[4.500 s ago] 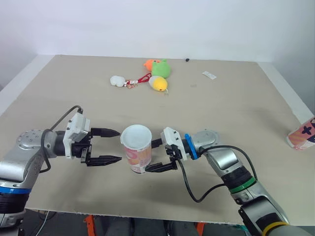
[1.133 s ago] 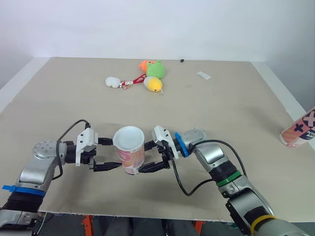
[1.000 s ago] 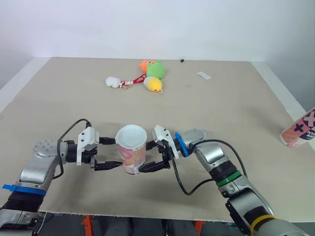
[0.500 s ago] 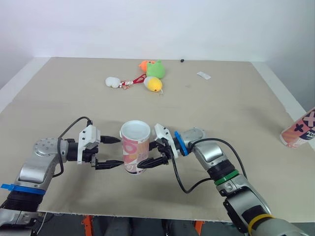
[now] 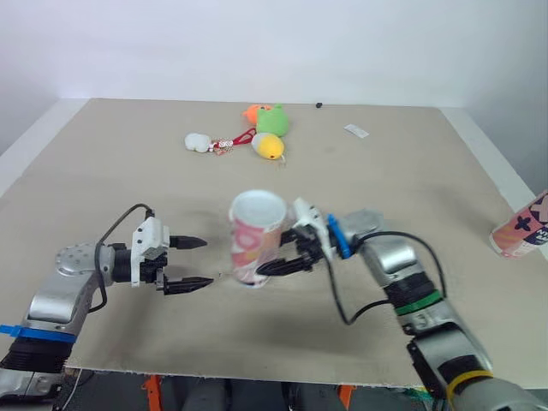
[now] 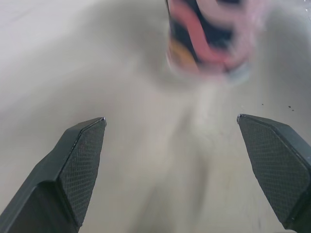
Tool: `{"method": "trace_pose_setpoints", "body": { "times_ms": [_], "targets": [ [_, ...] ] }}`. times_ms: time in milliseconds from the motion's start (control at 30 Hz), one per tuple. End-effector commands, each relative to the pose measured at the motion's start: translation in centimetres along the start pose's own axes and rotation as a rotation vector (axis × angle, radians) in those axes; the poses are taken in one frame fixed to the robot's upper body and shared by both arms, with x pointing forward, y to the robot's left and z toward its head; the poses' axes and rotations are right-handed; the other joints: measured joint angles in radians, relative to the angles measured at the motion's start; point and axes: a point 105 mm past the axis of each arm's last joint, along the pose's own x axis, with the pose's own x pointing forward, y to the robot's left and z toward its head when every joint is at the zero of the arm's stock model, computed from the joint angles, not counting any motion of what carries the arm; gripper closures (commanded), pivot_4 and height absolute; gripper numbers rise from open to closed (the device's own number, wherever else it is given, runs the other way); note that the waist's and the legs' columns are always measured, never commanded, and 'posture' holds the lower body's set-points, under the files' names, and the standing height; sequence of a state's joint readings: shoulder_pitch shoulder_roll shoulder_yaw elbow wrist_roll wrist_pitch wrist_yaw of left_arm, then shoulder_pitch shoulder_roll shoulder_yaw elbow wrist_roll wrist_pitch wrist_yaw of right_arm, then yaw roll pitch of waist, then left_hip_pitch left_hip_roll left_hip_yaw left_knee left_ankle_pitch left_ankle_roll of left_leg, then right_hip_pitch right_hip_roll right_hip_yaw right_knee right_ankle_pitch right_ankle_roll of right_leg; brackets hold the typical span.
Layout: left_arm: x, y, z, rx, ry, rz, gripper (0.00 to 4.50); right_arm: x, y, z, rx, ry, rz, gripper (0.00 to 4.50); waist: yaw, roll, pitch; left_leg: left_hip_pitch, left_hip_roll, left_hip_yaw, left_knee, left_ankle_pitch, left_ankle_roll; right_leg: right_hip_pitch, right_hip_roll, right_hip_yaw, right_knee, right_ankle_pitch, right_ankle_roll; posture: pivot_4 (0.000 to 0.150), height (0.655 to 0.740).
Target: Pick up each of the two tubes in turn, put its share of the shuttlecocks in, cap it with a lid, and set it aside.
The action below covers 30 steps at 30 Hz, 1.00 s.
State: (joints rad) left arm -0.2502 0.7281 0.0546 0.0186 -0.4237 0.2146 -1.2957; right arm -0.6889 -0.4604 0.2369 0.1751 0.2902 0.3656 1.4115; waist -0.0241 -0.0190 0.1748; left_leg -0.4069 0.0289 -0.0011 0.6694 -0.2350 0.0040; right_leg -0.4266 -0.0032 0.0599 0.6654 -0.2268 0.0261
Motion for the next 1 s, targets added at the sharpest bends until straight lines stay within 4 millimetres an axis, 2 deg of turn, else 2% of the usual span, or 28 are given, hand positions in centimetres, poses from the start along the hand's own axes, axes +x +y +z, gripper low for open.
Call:
{"method": "trace_pose_setpoints", "body": {
  "times_ms": [33, 167, 267, 400, 533, 767, 867, 1000],
  "targets": [
    [-0.8, 0.1, 2.0, 0.062, -0.055, 0.012, 0.00, -2.8, -0.8, 1.0, -0.052, -0.034, -0.133, 2.26, 0.000, 0.000, 0.000, 0.000, 0.000, 0.000, 0.000, 0.000, 0.000, 0.000, 0.000, 0.000, 0.000, 0.000, 0.000, 0.150, 0.7323],
    [0.3, -0.7, 4.1, 0.091, -0.148, -0.039, 0.00, -6.7, -3.9, 0.5, -0.060, -0.040, -0.435, 2.26, 0.000, -0.001, 0.000, 0.000, -0.001, 0.001, 0.000, 0.000, 0.000, 0.000, 0.000, 0.000, 0.000, 0.000, 0.000, 0.150, 0.7323],
    [1.3, -1.3, 5.7, 0.104, -0.217, -0.078, 0.00, -8.7, -5.1, 0.2, -0.045, -0.067, -0.593, 2.26, 0.001, -0.001, 0.001, 0.000, -0.001, 0.001, 0.000, 0.000, 0.000, 0.000, 0.000, 0.001, 0.000, 0.000, 0.000, 0.150, 0.7323],
    [3.0, -2.1, 9.0, 0.119, -0.354, -0.146, 0.00, -13.0, -6.8, -3.0, 0.027, -0.016, -0.939, 2.26, 0.002, -0.002, 0.001, 0.000, -0.002, 0.001, 0.000, 0.000, 0.000, 0.000, 0.001, 0.004, 0.000, 0.000, 0.002, 0.150, 0.7323],
    [4.0, -2.3, 10.8, 0.116, -0.414, -0.185, 0.00, -17.2, -6.3, -5.5, 0.091, 0.036, -1.183, 2.26, 0.001, -0.002, 0.001, -0.001, -0.005, 0.001, 0.000, 0.000, 0.000, 0.001, 0.000, 0.008, 0.000, 0.001, 0.002, 0.150, 0.7323],
    [5.2, -1.7, 11.2, 0.111, -0.427, -0.221, 0.00, -24.4, -4.0, -8.3, 0.173, 0.111, -1.516, 2.26, -0.001, -0.002, 0.001, 0.000, -0.007, 0.004, 0.000, -0.001, 0.000, 0.001, -0.001, 0.012, -0.001, 0.000, 0.009, 0.150, 0.7323],
    [5.7, -1.6, 11.2, 0.105, -0.435, -0.238, 0.00, -26.5, -2.9, -8.9, 0.192, 0.137, -1.608, 2.26, -0.001, -0.002, 0.001, 0.001, -0.008, 0.005, 0.001, -0.001, 0.000, 0.001, -0.001, 0.013, -0.001, 0.001, 0.010, 0.150, 0.7323],
    [6.2, -1.5, 11.3, 0.097, -0.445, -0.254, 0.00, -27.8, -2.2, -9.4, 0.222, 0.141, -1.670, 2.26, -0.001, -0.002, 0.001, 0.001, -0.007, 0.006, 0.001, -0.001, 0.000, 0.002, 0.000, 0.014, -0.001, 0.001, 0.010, 0.150, 0.7323]
  ]
}}
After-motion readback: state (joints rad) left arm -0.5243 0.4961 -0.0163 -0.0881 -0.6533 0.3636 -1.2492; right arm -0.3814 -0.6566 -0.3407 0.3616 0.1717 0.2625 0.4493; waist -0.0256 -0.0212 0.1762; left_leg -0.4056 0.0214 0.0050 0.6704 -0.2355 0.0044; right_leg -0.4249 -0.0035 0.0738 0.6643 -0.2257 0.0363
